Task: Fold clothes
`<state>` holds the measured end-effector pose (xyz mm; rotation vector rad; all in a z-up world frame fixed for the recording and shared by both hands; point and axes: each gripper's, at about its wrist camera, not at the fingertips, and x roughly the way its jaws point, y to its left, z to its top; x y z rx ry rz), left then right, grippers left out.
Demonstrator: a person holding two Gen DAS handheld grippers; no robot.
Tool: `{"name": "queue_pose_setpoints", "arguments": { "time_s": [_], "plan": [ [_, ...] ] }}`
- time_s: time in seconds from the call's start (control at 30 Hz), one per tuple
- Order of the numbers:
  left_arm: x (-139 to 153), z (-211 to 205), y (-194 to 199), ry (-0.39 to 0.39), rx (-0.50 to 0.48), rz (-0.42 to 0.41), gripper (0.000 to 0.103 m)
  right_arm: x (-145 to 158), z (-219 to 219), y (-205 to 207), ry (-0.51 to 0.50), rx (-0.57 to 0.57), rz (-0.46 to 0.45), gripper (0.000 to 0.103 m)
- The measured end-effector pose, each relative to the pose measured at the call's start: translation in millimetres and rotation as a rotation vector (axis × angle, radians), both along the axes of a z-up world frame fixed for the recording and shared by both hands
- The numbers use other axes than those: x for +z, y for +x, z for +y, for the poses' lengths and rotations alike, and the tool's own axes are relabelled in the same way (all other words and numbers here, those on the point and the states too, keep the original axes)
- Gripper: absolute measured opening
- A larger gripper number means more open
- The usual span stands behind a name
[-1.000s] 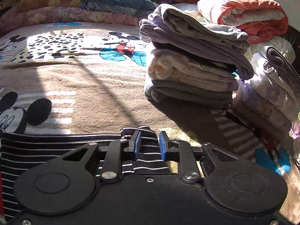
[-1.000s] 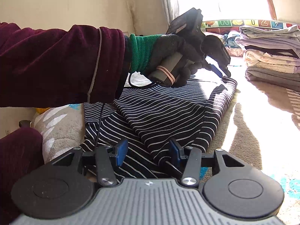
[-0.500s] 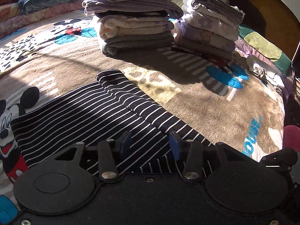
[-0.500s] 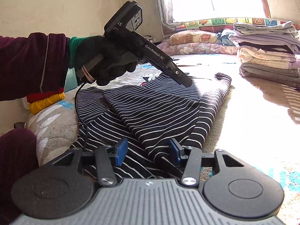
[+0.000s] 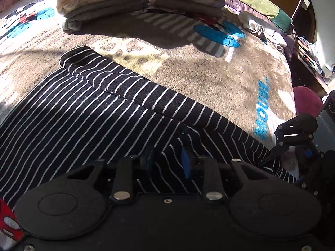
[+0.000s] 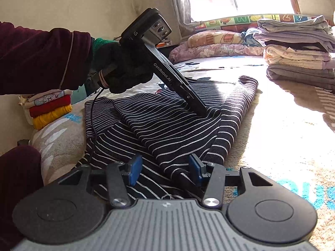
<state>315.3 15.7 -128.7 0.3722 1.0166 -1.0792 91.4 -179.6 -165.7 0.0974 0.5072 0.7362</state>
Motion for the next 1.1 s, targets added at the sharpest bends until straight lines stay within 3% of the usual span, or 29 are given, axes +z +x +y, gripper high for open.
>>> {"name": "queue_pose_setpoints", "arguments": {
  "time_s": [0.17,0.37,0.67,0.8,0.83,0.9,0.93,1.03,1.1],
  "plan": [
    [14.1,20.7,-18.2,-0.071,0.042,-0.034,0.005,0.6,0.1,-1.0,-0.004,0.001,-0.007,0.050],
    [-2.9,25.8,-22.4,-0.032,0.128,-0.008,0.005,1.0,0.8,-1.4,-0.016,0.008,-0.014,0.050],
    [2.4,20.4,-22.9,0.000,0.223,-0.041,0.005,0.2,7.0,-3.5,-0.055,0.062,-0.010,0.056],
    [-3.4,12.0,-23.8,0.051,0.239,-0.047,0.006,0.9,8.8,-5.5,-0.071,0.074,-0.019,0.057],
    [0.6,9.8,-25.7,0.061,0.236,-0.068,0.006,1.2,8.2,-5.7,-0.071,0.074,-0.020,0.057],
    [10.4,4.6,-31.4,0.088,0.233,-0.140,0.019,1.2,8.6,-6.3,-0.075,0.074,-0.024,0.058],
    [15.3,2.7,-34.1,0.090,0.234,-0.171,0.020,1.1,9.2,-6.8,-0.079,0.074,-0.027,0.058],
    [31.4,-4.4,-42.9,-0.007,0.236,-0.189,0.020,1.3,10.2,-7.7,-0.086,0.076,-0.032,0.060],
    [31.6,-18.0,-53.2,-0.051,0.173,-0.177,0.020,1.2,10.5,-7.6,-0.087,0.078,-0.032,0.060]
  ]
}}
